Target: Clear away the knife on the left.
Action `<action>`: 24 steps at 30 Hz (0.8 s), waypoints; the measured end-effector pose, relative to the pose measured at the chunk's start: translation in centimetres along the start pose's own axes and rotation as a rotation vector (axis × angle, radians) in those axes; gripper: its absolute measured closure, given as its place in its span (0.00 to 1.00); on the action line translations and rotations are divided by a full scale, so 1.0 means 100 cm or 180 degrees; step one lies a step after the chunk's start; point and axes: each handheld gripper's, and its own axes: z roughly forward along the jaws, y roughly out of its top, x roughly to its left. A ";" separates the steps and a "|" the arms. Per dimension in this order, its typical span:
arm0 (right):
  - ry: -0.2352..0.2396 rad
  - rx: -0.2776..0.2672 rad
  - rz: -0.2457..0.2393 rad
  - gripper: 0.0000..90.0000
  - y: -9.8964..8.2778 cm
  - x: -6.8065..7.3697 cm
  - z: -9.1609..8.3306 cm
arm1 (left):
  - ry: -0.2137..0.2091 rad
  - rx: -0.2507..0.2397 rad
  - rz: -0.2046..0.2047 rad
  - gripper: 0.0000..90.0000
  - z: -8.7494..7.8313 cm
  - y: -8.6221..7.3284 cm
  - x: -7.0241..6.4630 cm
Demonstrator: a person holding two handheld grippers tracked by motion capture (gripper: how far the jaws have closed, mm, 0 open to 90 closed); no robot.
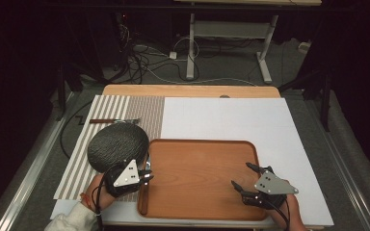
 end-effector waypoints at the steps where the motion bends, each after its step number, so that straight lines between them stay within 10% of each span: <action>1: 0.0002 -0.0002 0.0001 0.30 0.000 0.000 0.000 | 0.0027 -0.0019 0.0013 0.83 -0.001 0.000 0.000; 15: -0.0023 0.0004 0.0033 0.30 -0.002 -0.001 -0.004 | 0.0527 -0.0194 -0.0136 0.28 -0.018 -0.017 0.003; 24: 0.0015 0.0022 0.0039 0.30 -0.001 -0.002 0.000 | 0.0546 -0.0136 -0.0217 0.23 -0.026 -0.030 0.009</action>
